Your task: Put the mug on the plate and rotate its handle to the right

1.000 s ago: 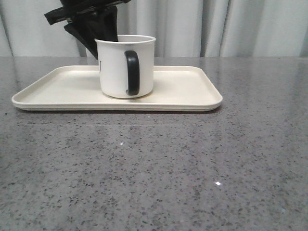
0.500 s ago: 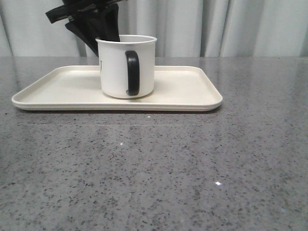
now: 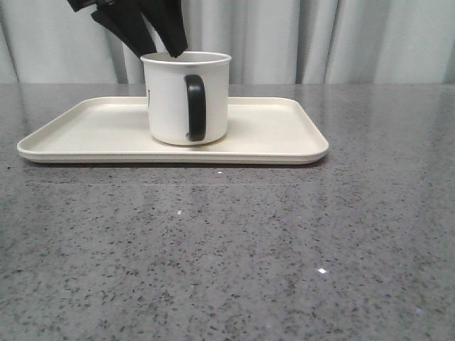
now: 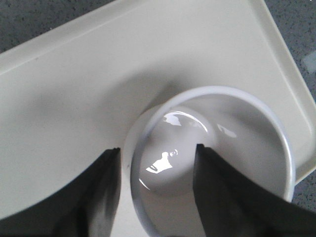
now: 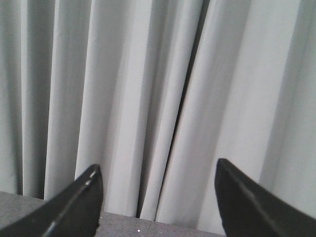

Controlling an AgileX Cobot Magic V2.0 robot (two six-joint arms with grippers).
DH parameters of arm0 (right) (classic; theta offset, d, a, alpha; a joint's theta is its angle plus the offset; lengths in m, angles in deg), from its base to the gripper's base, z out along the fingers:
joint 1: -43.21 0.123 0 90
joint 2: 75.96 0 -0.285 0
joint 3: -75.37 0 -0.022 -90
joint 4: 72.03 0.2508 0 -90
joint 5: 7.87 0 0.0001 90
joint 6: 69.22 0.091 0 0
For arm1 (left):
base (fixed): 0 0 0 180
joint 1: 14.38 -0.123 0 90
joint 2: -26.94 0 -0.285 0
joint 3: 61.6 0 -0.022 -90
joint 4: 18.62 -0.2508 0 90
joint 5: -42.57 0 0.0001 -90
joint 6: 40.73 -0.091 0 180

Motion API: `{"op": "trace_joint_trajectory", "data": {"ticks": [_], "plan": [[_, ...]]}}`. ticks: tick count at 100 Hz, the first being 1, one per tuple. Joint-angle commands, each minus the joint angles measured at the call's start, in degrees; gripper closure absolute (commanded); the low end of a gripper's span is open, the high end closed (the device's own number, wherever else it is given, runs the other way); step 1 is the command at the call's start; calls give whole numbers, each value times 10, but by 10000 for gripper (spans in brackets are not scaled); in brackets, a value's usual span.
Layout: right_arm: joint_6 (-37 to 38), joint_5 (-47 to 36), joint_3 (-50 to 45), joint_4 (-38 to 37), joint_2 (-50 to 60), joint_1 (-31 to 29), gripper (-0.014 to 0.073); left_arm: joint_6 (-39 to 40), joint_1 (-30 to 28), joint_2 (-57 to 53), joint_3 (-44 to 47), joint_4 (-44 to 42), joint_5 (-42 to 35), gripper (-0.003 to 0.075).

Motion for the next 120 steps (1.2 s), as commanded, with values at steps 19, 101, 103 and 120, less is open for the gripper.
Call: {"op": "trace_joint_trajectory", "data": {"ticks": [19,101,103,120], "plan": [[-8,-38,20,-1,-5,0,104,6,5,-92,-20,-22,10,381],[-8,-38,20,-1,-5,0,104,10,-197,-387,-20,-174,10,440],[-8,-38,20,-1,-5,0,104,10,-203,-392,-20,-177,10,460],[-8,-38,20,-1,-5,0,104,10,-239,-423,-6,-229,10,676]]}}
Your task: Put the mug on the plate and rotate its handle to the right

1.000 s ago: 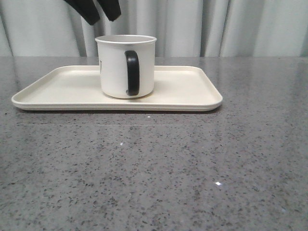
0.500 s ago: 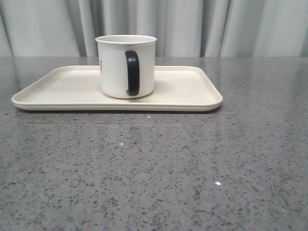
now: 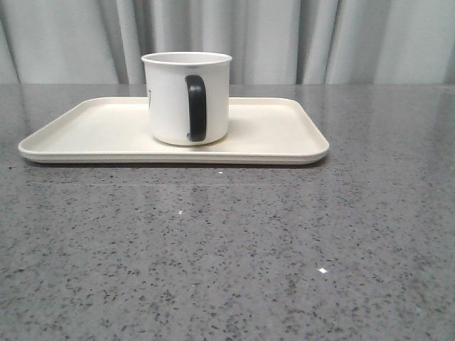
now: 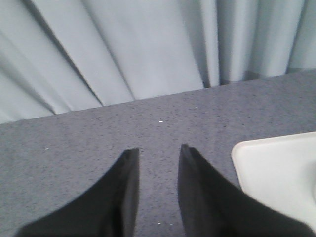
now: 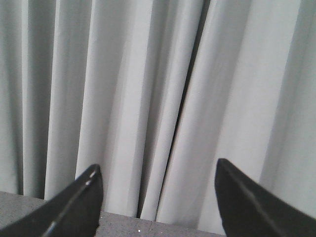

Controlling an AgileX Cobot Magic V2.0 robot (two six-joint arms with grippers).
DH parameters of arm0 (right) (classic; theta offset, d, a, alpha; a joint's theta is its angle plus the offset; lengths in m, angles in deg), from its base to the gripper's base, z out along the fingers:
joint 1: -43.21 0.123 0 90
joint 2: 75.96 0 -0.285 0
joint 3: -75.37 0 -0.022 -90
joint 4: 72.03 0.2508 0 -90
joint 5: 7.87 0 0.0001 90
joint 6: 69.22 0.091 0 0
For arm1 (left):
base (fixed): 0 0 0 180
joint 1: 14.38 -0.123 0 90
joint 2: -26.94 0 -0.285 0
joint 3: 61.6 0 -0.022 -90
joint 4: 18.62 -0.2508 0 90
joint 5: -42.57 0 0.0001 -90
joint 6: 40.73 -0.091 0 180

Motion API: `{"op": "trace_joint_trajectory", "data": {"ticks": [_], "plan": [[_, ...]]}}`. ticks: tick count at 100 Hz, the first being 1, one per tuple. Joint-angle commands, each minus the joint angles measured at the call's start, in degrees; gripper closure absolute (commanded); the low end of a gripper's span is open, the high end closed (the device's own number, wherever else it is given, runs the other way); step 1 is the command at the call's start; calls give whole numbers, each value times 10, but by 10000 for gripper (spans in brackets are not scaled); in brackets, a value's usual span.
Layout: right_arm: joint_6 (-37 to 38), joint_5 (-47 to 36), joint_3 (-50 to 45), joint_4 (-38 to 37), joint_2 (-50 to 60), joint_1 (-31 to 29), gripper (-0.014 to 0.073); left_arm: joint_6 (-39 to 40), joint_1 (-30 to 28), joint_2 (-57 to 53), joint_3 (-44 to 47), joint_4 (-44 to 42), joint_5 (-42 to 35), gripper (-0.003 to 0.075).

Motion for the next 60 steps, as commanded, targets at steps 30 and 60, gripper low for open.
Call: {"op": "trace_joint_trajectory", "data": {"ticks": [30,60], "plan": [[-8,-37,20,-1,-5,0,104,6,-38,-82,108,-39,-41,740],[-8,-10,26,-8,-14,0,104,29,-73,-160,241,-85,-93,740]]}}
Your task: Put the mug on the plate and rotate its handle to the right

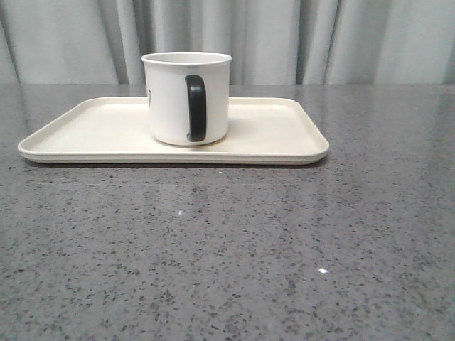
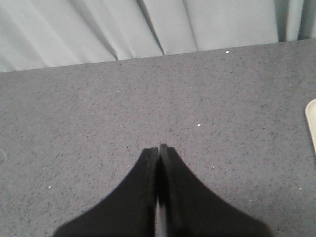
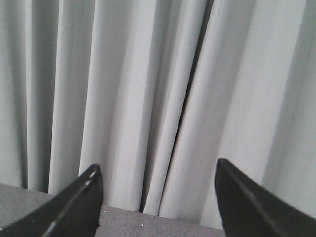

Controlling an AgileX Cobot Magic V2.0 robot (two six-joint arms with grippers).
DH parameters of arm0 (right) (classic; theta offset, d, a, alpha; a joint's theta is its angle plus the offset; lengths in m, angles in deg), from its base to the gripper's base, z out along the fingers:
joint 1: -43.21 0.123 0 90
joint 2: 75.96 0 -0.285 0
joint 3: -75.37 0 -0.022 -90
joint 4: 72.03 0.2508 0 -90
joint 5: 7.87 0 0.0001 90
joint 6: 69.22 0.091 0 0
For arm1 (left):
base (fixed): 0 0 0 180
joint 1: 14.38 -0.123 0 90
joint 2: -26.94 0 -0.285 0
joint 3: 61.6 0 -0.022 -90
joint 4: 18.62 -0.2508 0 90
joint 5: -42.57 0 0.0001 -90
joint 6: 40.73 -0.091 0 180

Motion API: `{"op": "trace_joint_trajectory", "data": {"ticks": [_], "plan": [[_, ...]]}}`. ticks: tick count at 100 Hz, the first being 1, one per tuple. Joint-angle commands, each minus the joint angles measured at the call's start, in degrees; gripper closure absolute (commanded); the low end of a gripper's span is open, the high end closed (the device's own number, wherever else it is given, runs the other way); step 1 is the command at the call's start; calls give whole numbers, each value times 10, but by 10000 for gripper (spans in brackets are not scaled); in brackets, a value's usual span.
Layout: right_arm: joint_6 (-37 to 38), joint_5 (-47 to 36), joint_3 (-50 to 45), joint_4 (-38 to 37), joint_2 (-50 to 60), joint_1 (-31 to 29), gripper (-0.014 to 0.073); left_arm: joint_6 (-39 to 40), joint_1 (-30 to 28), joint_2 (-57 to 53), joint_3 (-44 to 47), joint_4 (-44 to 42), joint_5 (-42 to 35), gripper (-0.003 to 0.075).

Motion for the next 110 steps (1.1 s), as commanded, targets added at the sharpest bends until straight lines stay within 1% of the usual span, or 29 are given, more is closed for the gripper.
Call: {"op": "trace_joint_trajectory", "data": {"ticks": [1,9,23,34,53,60,77,88,98,110], "plan": [[-8,-19,27,-7,-15,0,104,11,-6,-22,21,-11,-47,740],[-8,9,51,-15,-35,0,104,11,-6,-29,50,-11,-58,740],[-8,70,134,-22,-101,0,104,12,-6,-33,86,-11,-61,740],[-8,128,223,-21,-165,0,104,12,-6,-33,104,-10,-61,740],[-8,264,400,-12,-286,1,104,12,-6,-33,109,-8,-63,740],[-8,309,466,1,-335,1,104,12,-6,-33,109,-8,-66,740],[-8,426,606,80,-453,1,104,12,-6,-33,109,-8,-66,740],[-8,477,663,115,-521,13,104,12,-6,-33,109,-6,-61,740],[-8,490,694,128,-569,29,104,12,-6,-33,109,-6,-57,740],[-8,499,703,130,-612,60,104,12,-6,-33,109,-5,-56,740]]}}
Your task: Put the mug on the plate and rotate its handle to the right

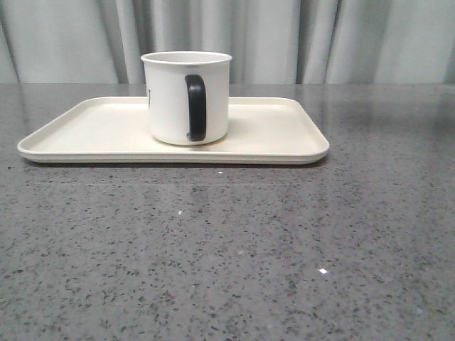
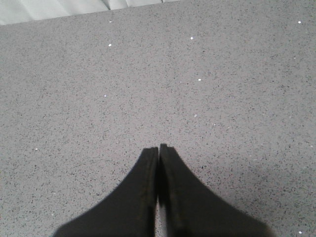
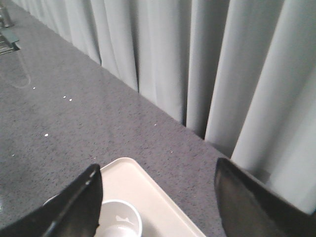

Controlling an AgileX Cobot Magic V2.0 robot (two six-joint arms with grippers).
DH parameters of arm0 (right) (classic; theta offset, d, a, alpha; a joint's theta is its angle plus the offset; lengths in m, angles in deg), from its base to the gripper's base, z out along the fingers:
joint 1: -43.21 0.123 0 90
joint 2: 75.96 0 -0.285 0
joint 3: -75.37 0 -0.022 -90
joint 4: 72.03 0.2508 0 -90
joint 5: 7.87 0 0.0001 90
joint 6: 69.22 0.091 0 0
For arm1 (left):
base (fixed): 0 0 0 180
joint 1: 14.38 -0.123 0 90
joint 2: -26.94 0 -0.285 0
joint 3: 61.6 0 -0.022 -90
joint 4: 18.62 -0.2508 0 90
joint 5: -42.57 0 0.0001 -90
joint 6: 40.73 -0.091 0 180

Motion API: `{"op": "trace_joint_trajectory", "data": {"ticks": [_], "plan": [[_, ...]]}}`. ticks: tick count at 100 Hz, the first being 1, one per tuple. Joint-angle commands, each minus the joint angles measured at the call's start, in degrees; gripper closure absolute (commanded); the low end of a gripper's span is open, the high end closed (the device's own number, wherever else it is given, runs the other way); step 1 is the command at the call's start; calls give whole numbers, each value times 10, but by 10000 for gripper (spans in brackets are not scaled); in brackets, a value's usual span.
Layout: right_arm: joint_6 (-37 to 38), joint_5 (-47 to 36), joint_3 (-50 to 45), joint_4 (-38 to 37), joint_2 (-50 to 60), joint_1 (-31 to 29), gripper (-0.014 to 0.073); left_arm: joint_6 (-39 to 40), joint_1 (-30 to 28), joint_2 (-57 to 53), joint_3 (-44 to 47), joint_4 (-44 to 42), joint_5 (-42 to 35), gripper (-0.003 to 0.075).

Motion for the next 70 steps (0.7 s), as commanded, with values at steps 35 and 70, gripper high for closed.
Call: {"op": "trace_joint_trajectory", "data": {"ticks": [35,70], "plan": [[-3,0,22,9,-81,78,104,5,-1,-5,-12,13,-31,740],[-3,32,22,-13,-141,86,104,5,-1,-5,-12,18,-18,740]]}}
